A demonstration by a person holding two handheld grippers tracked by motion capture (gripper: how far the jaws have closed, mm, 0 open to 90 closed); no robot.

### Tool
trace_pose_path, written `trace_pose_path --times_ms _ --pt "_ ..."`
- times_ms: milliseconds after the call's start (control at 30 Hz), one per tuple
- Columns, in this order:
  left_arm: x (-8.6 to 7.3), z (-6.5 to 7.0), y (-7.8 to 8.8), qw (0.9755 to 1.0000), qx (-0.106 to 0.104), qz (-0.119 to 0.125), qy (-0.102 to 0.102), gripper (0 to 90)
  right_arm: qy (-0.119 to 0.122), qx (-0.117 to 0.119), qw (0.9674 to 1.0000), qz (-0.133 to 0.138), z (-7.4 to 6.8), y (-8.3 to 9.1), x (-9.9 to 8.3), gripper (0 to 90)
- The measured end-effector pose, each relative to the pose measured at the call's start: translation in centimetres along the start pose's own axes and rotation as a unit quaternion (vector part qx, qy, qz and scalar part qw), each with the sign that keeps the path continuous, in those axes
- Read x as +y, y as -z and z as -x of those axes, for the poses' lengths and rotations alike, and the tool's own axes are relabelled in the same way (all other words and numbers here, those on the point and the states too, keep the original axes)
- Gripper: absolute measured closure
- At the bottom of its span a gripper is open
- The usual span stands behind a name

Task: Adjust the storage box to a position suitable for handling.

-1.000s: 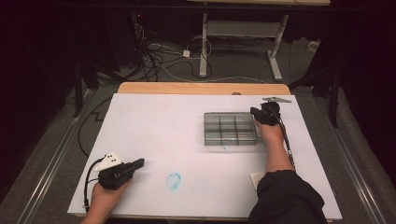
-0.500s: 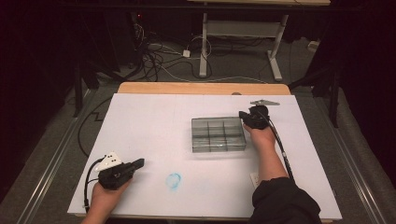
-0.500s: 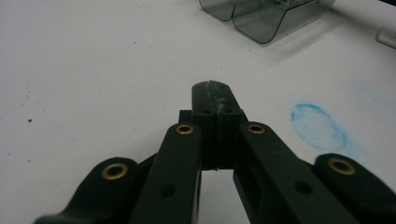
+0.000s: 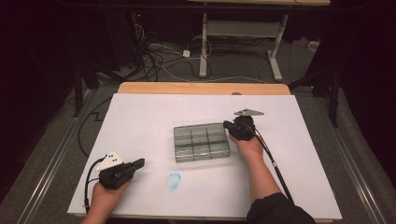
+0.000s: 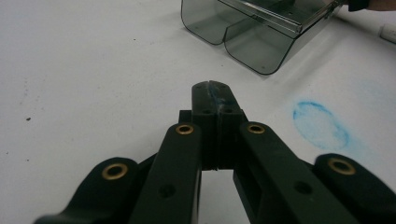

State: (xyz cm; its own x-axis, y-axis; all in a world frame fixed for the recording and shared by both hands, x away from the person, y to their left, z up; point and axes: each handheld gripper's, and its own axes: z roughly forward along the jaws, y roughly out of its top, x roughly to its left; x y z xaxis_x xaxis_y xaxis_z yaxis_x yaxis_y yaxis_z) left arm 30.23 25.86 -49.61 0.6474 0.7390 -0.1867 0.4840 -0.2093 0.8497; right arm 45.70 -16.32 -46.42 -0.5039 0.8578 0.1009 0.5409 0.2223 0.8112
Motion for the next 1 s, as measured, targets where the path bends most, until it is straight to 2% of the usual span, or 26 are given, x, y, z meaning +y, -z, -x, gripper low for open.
trace_pose_path --times_ms 133,167,233,300,467,600,800,1000 --pt "0.1 -0.1 -0.2 0.9999 0.0 -0.01 0.003 87.8 0.001 0.006 1.0 -0.002 -0.6 0.6 -0.4 90.0" --pt "0.1 -0.1 -0.2 0.9999 0.0 -0.011 0.004 87.8 0.01 0.009 0.9999 -0.002 -0.8 0.8 -0.5 90.0" --pt "0.1 -0.2 -0.2 0.9999 0.0 -0.01 0.007 87.8 0.022 0.002 0.9998 -0.001 -0.9 1.0 -0.4 90.0" --pt "0.2 -0.2 -0.2 0.9999 0.001 -0.01 0.008 87.8 0.021 -0.002 0.9998 0.001 -0.8 1.0 -0.2 90.0" --pt "0.2 -0.2 -0.3 0.9999 0.0 -0.013 0.011 87.8 0.018 -0.015 0.9997 -0.001 -0.6 -0.5 1.7 90.0" --pt "0.2 -0.3 -0.2 0.9999 -0.002 -0.011 0.011 87.8 0.02 -0.017 0.9996 -0.011 -0.6 -1.5 2.0 90.0" --pt "0.1 -0.2 -0.1 0.9999 -0.003 -0.007 0.008 87.8 0.013 -0.007 0.9998 -0.016 -0.3 -2.6 1.9 90.0" --pt "0.1 -0.3 -0.2 0.9999 -0.003 -0.01 0.009 87.8 0.017 0.012 0.9993 -0.031 -0.5 -2.2 1.9 90.0"
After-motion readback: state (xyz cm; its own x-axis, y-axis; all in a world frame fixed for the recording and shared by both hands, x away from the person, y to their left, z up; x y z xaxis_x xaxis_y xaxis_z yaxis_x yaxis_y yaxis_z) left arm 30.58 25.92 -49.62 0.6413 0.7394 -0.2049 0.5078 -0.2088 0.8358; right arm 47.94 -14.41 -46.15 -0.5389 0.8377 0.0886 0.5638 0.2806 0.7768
